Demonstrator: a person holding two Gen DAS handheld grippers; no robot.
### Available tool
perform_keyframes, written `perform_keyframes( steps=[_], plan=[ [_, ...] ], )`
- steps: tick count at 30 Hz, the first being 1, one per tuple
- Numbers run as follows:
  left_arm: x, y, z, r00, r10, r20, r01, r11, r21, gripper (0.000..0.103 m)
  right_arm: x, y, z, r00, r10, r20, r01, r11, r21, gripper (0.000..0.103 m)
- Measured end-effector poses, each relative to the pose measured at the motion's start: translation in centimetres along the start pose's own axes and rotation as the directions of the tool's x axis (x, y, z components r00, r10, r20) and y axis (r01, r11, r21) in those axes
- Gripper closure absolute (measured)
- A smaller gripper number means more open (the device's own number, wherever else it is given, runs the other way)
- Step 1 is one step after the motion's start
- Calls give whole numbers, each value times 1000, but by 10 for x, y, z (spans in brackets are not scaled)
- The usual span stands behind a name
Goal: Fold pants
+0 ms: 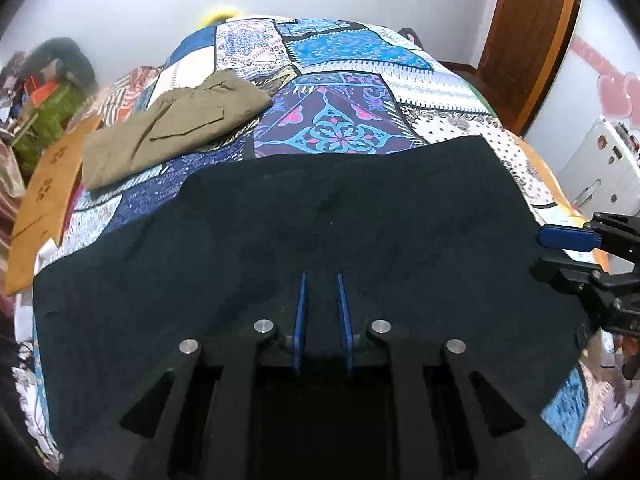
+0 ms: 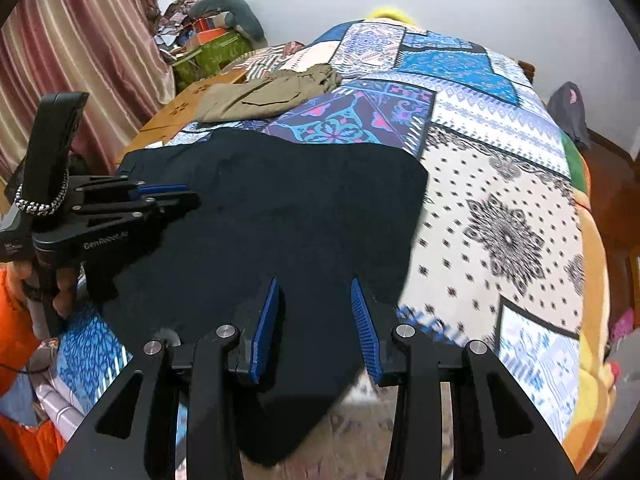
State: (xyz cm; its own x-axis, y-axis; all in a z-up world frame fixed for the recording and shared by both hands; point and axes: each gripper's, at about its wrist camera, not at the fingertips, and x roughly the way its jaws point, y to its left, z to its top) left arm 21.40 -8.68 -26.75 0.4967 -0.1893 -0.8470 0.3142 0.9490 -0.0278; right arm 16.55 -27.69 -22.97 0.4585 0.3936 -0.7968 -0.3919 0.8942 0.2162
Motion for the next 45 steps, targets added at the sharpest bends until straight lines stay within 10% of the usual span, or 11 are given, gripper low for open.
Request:
perform_keyframes(
  steps=[10, 24, 37, 45],
  plan=[
    [-86, 45, -11, 984, 90, 157, -75, 992, -97, 84, -38, 44, 24, 994, 5, 105, 2, 997, -71, 64],
    [-183, 160, -92, 941, 268, 207, -189, 922, -338, 48, -8, 159, 57, 975, 179, 128, -139, 951, -276, 62],
    [-116, 190, -163, 994, 87, 72, -33, 836, -548, 40, 62, 196, 42, 988, 153, -18, -151, 933, -327, 61],
    [-78, 202, -175, 995, -42, 96, 95, 743, -663, 39, 83, 195, 36, 988, 117, -105, -145, 934, -326, 61]
  ],
)
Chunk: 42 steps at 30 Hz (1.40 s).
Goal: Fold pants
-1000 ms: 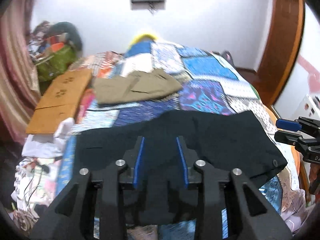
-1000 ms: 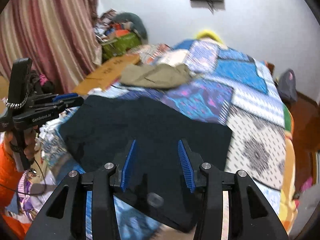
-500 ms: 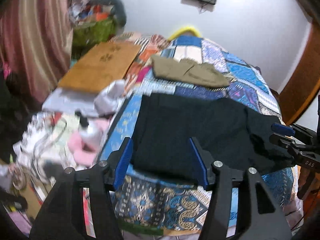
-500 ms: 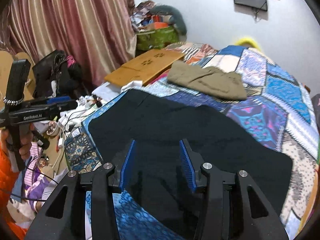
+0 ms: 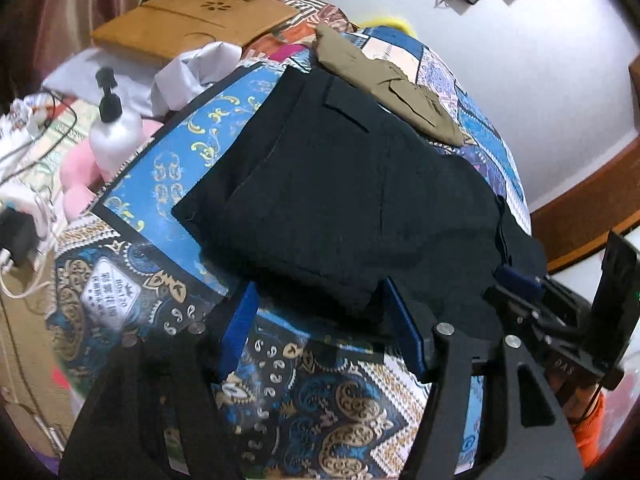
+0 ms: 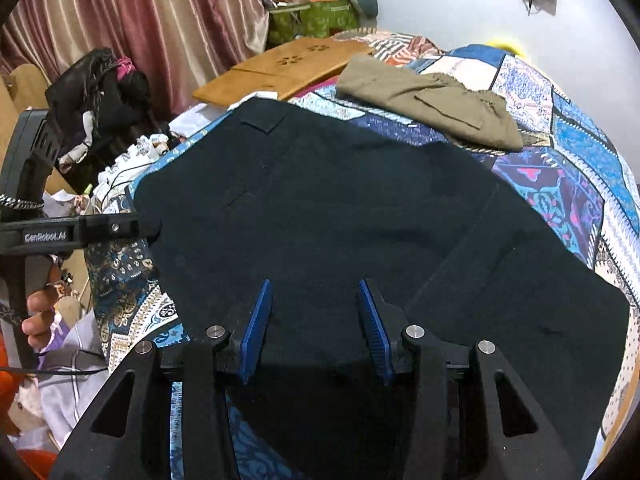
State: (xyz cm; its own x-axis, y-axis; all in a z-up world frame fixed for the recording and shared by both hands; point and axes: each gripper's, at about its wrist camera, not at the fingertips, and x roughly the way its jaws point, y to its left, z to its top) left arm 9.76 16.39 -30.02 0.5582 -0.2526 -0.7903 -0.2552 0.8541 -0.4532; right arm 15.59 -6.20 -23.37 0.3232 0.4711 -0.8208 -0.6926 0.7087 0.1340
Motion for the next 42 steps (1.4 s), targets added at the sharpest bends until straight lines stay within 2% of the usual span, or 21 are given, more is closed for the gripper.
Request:
perform_keyframes(
  steps=[5, 9, 16, 19, 20, 21, 24, 27, 31, 36, 39, 42],
  plan=[
    [9, 13, -2, 999, -35, -14, 34, 997, -70, 37, 6, 1, -1, 1000, 7, -23, -7, 1000, -4, 60],
    [10, 13, 0, 999, -40, -3, 40, 997, -72, 36, 6, 3, -1, 1000, 7, -24, -7, 1000, -13, 59],
    [24, 11, 21, 998, -54, -34, 50, 994, -98, 36, 8, 1, 0, 1000, 19, -23, -19, 1000, -4, 59],
    [26, 7, 24, 1000, -6, -25, 4, 997, -77, 55, 8, 0, 0, 999, 25, -20, -25, 1000, 2, 59],
    [27, 5, 25, 1000, 5, -24, -7, 998, -61, 70, 8, 0, 0, 999, 28, -19, -27, 1000, 5, 59],
    [26, 3, 24, 1000, 10, -24, -11, 999, -45, 75, 8, -1, 0, 999, 29, -19, -29, 1000, 7, 59],
    [19, -7, 24, 999, 37, 17, -37, 999, 8, 82, 7, -1, 1, 999, 32, -18, -31, 999, 9, 59],
    [2, -26, 28, 994, 68, 89, -76, 993, 92, 85, -1, -3, 2, 999, 34, -1, -34, 999, 20, 60],
    [-27, -66, 38, 975, 96, 201, -142, 964, 227, 85, -37, -12, -5, 995, 13, 101, -19, 998, 56, 60],
    [-55, -122, 43, 948, 68, 310, -191, 904, 383, 85, -90, -44, -29, 977, -67, 204, 33, 986, 165, 60],
    [-63, -154, 43, 941, 31, 336, -190, 871, 453, 85, -111, -69, -51, 967, -141, 210, 87, 965, 248, 60],
    [-66, -182, 44, 936, -2, 352, -185, 849, 496, 85, -117, -93, -75, 962, -201, 183, 135, 937, 322, 60]
  ],
)
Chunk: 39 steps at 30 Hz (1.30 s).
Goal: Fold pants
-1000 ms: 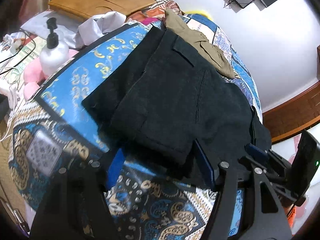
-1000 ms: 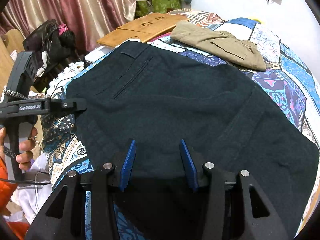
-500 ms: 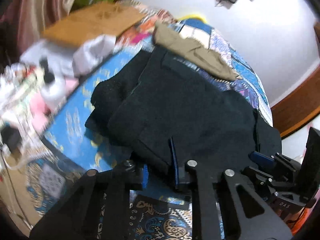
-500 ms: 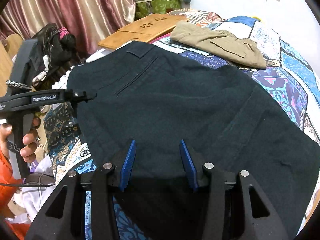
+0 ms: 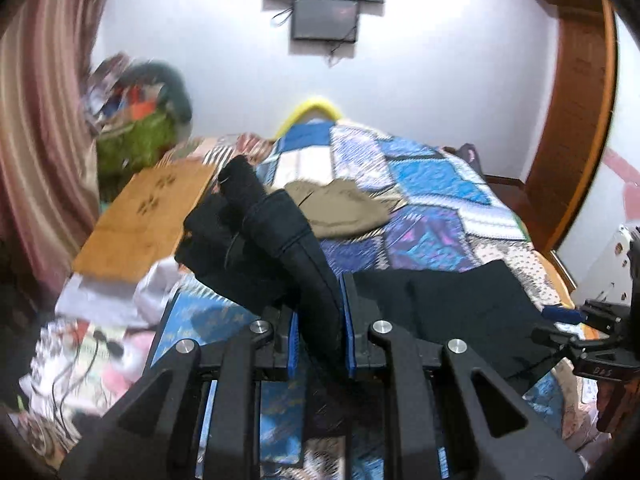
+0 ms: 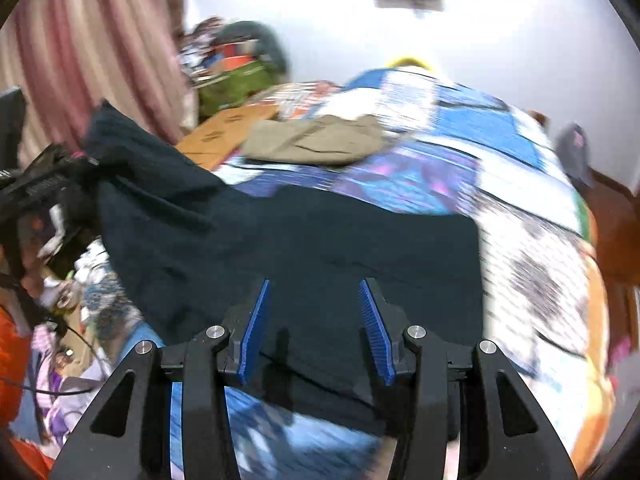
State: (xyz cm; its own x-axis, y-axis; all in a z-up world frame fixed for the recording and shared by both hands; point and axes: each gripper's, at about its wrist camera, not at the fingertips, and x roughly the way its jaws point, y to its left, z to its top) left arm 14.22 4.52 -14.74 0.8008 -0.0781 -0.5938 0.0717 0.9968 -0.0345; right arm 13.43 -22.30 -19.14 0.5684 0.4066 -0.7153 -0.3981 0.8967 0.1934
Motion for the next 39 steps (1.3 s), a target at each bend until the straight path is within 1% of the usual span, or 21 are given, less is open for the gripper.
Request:
perform_keyframes(
  steps=[2, 4, 8, 11, 15, 17, 20, 23, 25, 28, 30, 32, 33, 36, 37, 39],
  plan=[
    [-3, -13, 11, 1000, -20, 14, 19, 1000, 16, 85, 0, -18, -12, 999, -35, -19, 35, 999, 39, 60],
    [-4, -28, 20, 999, -40, 29, 39, 998, 39, 85, 2, -29, -24, 998, -53, -38, 56, 996, 75, 60],
    [-5, -62, 37, 996, -71, 50, 66, 993, 102, 86, 5, -45, -38, 999, -26, -33, 30, 990, 137, 61],
    [-2, -91, 47, 992, -115, 47, 107, 985, 138, 86, 5, -44, -40, 999, -25, -24, 28, 992, 127, 61],
    [5, -132, 56, 984, -173, 43, 162, 968, 193, 87, 6, -46, -42, 1000, -7, -12, 8, 992, 123, 61],
    [8, -155, 55, 975, -223, 25, 212, 953, 217, 87, 5, -49, -43, 1000, 9, -8, -8, 991, 131, 61],
    [19, -190, 44, 960, -279, -23, 275, 926, 260, 87, 3, -50, -43, 1000, 18, -9, -17, 990, 137, 61],
    [30, -227, 21, 950, -301, -87, 313, 890, 332, 87, -5, -53, -45, 1000, 30, 0, -29, 989, 146, 61],
    [38, -245, 5, 943, -308, -128, 333, 871, 360, 87, -12, -59, -48, 1000, 24, 7, -24, 986, 162, 61],
    [46, -255, -15, 925, -324, -196, 376, 853, 362, 87, -27, -74, -56, 1000, -7, 7, 5, 981, 196, 61],
    [51, -257, -26, 915, -333, -230, 397, 849, 349, 87, -38, -86, -63, 999, -47, 2, 45, 974, 221, 61],
    [54, -260, -38, 900, -341, -273, 421, 844, 332, 87, -47, -96, -68, 996, -88, -7, 87, 967, 240, 61],
    [57, -259, -42, 893, -343, -291, 429, 843, 325, 87, -51, -99, -71, 995, -101, -6, 100, 963, 249, 61],
    [70, -258, -57, 866, -343, -363, 455, 842, 289, 86, -63, -108, -74, 992, -128, 3, 123, 954, 274, 61],
    [71, -257, -60, 863, -344, -371, 458, 843, 282, 86, -67, -109, -75, 991, -135, 9, 127, 952, 279, 61],
    [70, -257, -63, 862, -346, -372, 458, 846, 274, 84, -73, -108, -75, 990, -140, 23, 128, 951, 282, 61]
  ],
)
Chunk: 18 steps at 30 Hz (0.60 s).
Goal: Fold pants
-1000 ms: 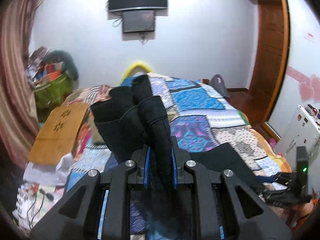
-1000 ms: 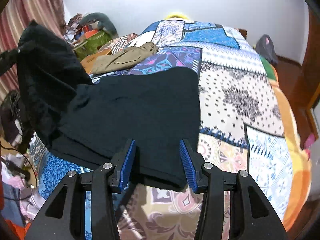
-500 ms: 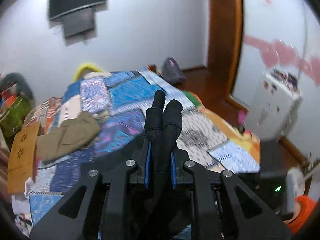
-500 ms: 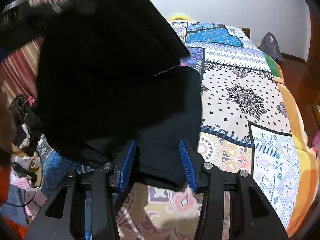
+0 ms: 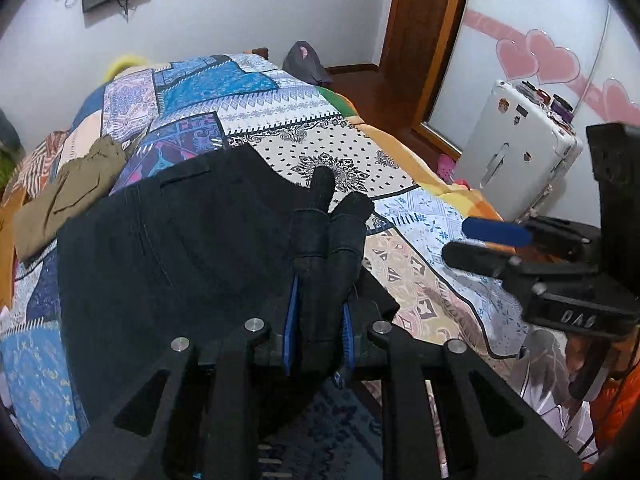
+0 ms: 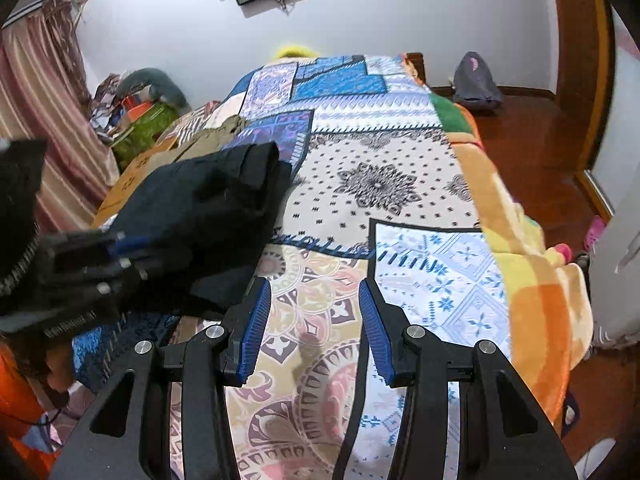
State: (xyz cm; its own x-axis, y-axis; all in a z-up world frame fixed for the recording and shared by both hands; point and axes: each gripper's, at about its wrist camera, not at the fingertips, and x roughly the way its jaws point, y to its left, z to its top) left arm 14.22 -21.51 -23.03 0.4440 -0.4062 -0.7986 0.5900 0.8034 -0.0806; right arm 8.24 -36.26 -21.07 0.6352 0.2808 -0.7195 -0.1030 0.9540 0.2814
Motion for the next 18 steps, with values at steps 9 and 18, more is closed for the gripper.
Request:
perform_keyframes(
  steps=[9, 18],
  plan=[
    [-36, 6, 6, 997, -58, 58, 60, 998, -29, 69, -5, 29, 11, 999, 27, 39, -26, 999, -37, 61],
    [-72, 77, 13, 985, 107, 138, -92, 989, -114, 66, 10, 69, 13, 996, 90, 12, -88, 990, -115, 60]
  ],
)
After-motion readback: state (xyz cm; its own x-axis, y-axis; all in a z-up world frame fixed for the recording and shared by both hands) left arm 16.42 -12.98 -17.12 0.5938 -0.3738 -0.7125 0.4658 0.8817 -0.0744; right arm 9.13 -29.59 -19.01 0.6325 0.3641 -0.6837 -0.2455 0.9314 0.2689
